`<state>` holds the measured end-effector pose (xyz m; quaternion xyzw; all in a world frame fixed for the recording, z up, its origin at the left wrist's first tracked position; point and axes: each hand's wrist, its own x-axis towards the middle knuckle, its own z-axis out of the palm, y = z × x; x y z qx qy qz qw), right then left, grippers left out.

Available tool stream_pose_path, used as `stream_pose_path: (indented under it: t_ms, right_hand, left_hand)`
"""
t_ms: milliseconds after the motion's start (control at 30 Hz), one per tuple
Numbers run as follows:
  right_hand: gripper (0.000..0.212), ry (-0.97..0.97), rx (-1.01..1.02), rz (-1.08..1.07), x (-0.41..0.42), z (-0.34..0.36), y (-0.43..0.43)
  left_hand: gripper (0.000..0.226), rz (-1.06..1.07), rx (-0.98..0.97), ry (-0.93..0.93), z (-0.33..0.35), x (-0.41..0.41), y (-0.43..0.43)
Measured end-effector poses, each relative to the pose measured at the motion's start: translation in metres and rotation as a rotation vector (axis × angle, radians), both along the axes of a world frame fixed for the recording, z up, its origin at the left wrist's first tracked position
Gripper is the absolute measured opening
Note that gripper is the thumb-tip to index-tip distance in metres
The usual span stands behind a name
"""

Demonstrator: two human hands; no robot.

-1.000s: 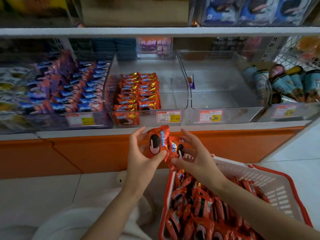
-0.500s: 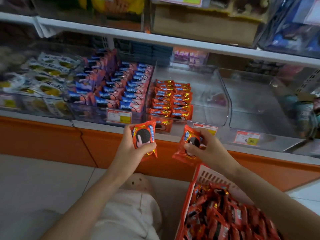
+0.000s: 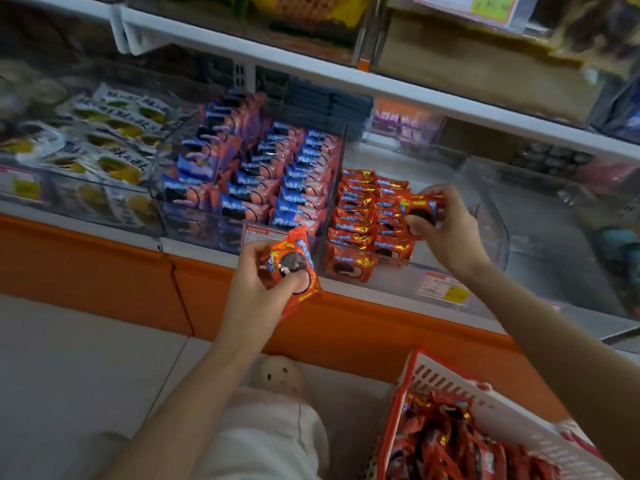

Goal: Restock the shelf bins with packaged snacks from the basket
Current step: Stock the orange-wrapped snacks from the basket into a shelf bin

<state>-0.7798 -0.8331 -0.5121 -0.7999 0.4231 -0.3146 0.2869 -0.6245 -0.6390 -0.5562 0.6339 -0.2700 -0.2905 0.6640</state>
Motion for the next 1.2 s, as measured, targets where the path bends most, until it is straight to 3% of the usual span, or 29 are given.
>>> stream_pose_path:
  t_ms: [133,200,267,367,467,833,1000,1200]
  right_hand:
    - [0.053,0.468,-0.070,0.077,0.008,-0.010,-0.026]
    - [0.060,0.616,-0.035,0.172,0.009,-0.014,-0.033]
    - [0.053,0.688,-0.013,0.253,0.009,-0.015,-0.041]
    - [0.034,0.675,0.079,0.336,0.008,-0.014,-0.051]
    - [0.028,0.736,0.080,0.405,0.008,-0.015,-0.057]
    - [0.026,0.912,-0.365,0.474,0.019,-0.022,-0.054]
    - [0.026,0.958,-0.323,0.475,0.023,-0.025,-0.054]
    - [0.030,0.841,-0.159,0.461,0.016,-0.023,-0.055]
  left_hand:
    - [0.043,0.002,-0.007,-0.004,0.001,0.001,0.000]
    - [0.044,-0.003,-0.004,-0.003,0.001,0.002,-0.001]
    - [0.043,-0.011,-0.002,-0.005,0.001,0.002,-0.001]
    - [0.044,-0.030,0.002,-0.009,0.000,0.002,-0.002]
    - [0.043,-0.037,0.000,-0.013,-0.002,0.003,-0.003]
    - [0.043,-0.033,0.035,-0.081,-0.006,0.000,-0.005]
    - [0.042,-0.025,0.018,-0.069,-0.008,-0.001,-0.006]
    - [0.041,0.067,-0.030,-0.100,-0.011,0.000,-0.006]
